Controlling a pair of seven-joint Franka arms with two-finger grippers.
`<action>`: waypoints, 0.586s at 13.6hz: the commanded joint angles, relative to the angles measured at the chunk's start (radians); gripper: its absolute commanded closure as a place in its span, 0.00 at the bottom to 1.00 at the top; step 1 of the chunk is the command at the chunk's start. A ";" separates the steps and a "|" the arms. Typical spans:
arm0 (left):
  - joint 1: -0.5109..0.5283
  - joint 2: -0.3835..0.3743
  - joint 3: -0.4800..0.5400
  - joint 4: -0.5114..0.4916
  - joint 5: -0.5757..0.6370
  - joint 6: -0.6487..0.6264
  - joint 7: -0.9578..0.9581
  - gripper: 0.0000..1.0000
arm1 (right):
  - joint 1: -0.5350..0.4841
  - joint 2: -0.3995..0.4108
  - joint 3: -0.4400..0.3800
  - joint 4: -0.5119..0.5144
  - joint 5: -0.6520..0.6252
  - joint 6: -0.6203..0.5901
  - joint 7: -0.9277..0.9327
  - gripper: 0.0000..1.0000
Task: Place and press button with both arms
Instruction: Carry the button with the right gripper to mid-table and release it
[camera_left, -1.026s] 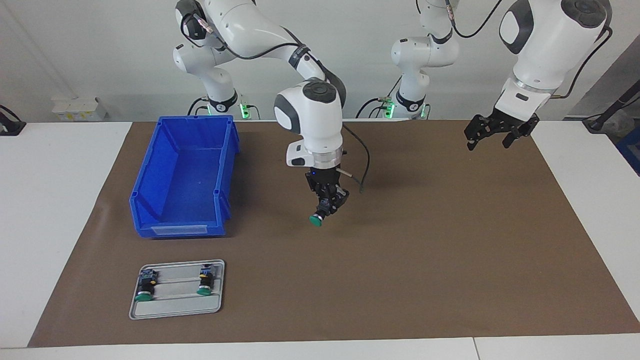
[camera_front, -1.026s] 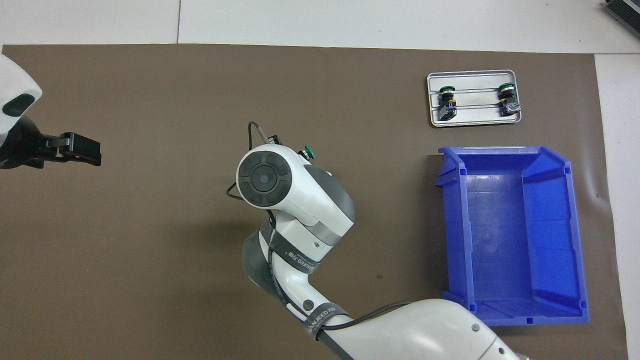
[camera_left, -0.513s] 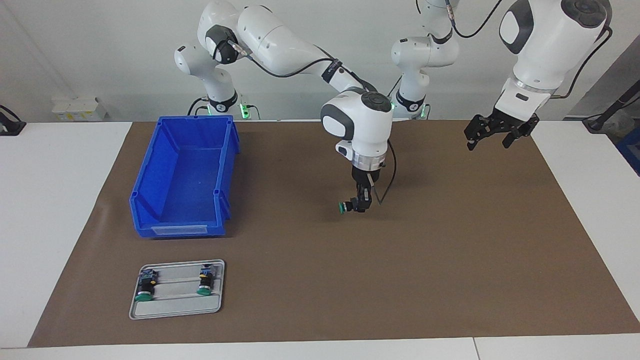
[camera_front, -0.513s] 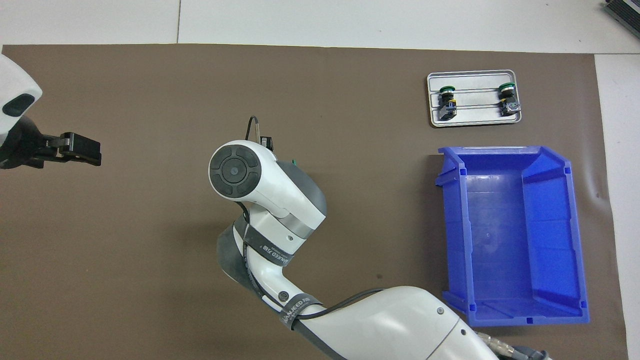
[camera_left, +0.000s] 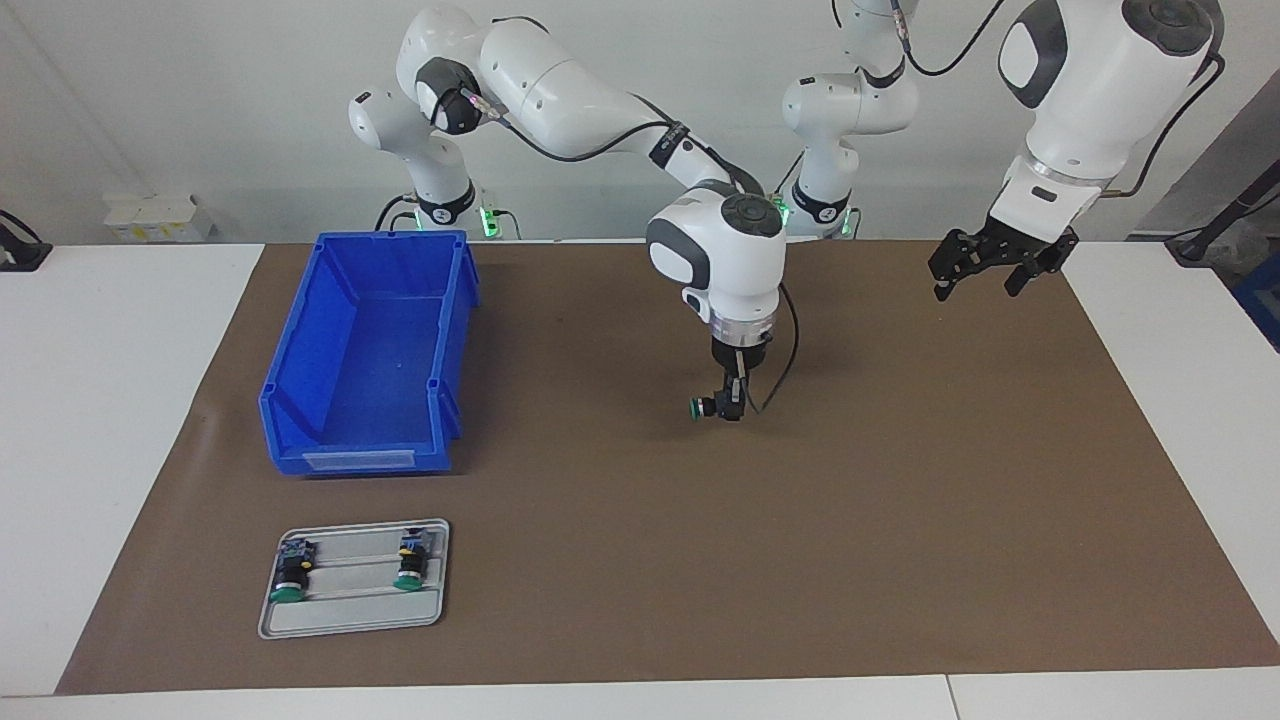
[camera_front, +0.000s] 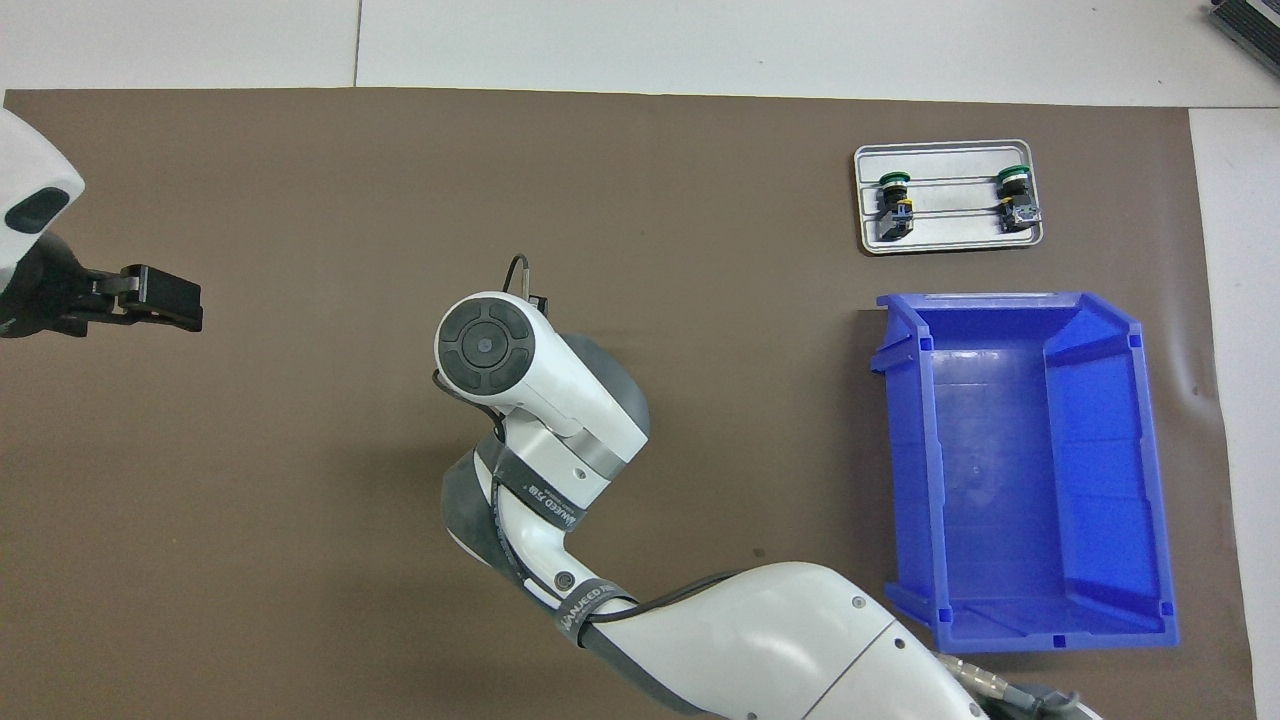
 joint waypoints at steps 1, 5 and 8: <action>0.007 -0.031 -0.004 -0.036 0.015 0.009 -0.007 0.00 | -0.010 -0.034 0.010 -0.094 0.005 0.053 0.027 1.00; 0.007 -0.031 -0.004 -0.035 0.014 0.009 -0.007 0.00 | -0.026 -0.044 0.010 -0.120 0.018 0.078 0.027 0.43; 0.007 -0.031 -0.004 -0.035 0.015 0.009 -0.007 0.00 | -0.044 -0.042 0.010 -0.112 0.018 0.075 0.018 0.12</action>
